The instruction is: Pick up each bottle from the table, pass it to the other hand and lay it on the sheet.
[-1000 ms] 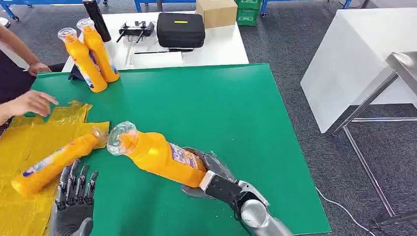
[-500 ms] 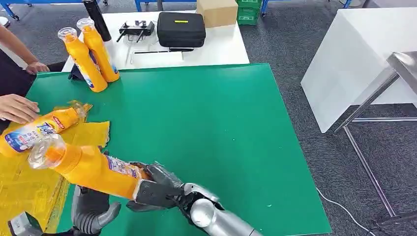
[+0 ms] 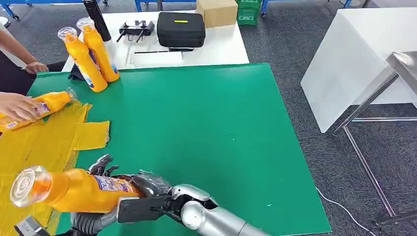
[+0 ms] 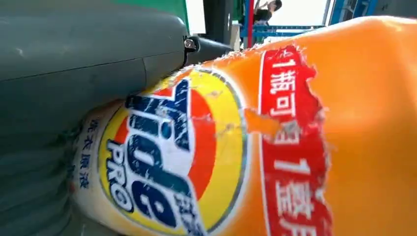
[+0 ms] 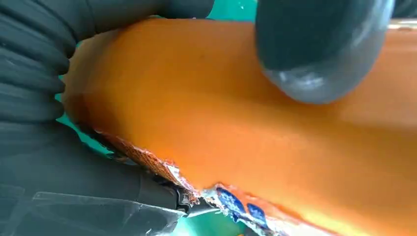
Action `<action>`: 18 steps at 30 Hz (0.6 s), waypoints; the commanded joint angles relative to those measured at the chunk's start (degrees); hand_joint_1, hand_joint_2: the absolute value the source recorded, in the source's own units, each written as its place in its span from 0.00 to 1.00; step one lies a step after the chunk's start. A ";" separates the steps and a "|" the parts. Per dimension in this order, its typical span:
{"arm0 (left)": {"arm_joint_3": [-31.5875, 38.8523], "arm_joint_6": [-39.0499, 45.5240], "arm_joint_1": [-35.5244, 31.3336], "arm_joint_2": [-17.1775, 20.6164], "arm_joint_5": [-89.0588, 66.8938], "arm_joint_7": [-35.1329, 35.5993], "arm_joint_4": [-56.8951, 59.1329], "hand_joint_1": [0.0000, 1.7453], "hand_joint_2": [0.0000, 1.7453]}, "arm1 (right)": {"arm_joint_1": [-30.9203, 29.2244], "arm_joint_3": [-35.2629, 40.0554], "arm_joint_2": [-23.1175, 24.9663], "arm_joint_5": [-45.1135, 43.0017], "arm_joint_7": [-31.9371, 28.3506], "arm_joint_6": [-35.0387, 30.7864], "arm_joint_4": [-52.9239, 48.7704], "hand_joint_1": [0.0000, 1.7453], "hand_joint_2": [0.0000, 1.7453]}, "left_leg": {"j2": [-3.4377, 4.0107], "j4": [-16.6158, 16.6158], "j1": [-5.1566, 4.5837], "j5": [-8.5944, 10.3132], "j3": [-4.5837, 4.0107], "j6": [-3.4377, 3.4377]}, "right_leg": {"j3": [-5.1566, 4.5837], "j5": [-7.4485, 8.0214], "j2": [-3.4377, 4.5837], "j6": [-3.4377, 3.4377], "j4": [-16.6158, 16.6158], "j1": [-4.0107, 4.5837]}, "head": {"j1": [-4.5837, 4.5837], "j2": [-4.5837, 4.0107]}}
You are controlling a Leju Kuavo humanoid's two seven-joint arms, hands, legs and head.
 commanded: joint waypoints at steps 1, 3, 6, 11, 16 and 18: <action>0.99 -0.26 -3.73 -1.15 -0.32 -0.92 3.71 1.00 1.00 | -0.32 6.78 -2.42 0.62 -0.44 -0.55 3.12 1.00 1.00 | -0.14 -0.07 0.07 -0.04 0.23 -0.12 | 0.34 -0.09 -0.23 -0.05 -0.13 0.08 | 0.04 0.00; 1.69 0.86 -3.48 -1.52 -1.47 -1.59 3.20 1.00 1.00 | -0.10 5.98 -3.22 0.67 -0.41 -1.05 2.19 1.00 1.00 | -0.12 -0.06 0.07 -0.05 0.21 -0.11 | 0.31 -0.08 -0.20 -0.04 -0.12 0.07 | 0.02 0.00; 1.69 0.86 -3.48 -1.52 -1.47 -1.59 3.20 1.00 1.00 | -0.10 5.98 -3.22 0.67 -0.41 -1.05 2.19 1.00 1.00 | -0.12 -0.05 0.07 -0.05 0.22 -0.11 | 0.32 -0.09 -0.21 -0.05 -0.12 0.07 | 0.02 0.00; 10.66 29.79 -2.97 -3.20 -31.39 -2.74 -0.50 1.00 1.00 | 6.95 -4.27 -9.06 2.46 1.32 -9.53 -10.69 0.00 1.00 | -0.20 0.00 0.11 -0.03 0.08 -0.09 | 0.22 -0.06 -0.28 -0.03 -0.12 0.11 | 0.04 0.00; 18.47 46.85 -5.29 1.50 -54.23 10.69 8.43 1.00 1.00 | 11.00 -12.14 -15.08 -0.62 -1.32 -9.79 -21.88 0.00 1.00 | -0.18 -0.11 0.00 0.03 0.11 -0.09 | 0.19 -0.03 -0.24 -0.04 -0.13 0.01 | 0.02 0.00; 21.11 49.32 -5.99 1.72 -57.21 11.39 11.47 1.00 1.00 | 11.43 -12.90 -15.40 -0.56 -1.41 -9.59 -22.62 0.00 1.00 | -0.09 -0.07 0.03 0.00 0.08 -0.10 | 0.15 -0.01 -0.14 -0.05 -0.10 0.04 | 0.04 0.00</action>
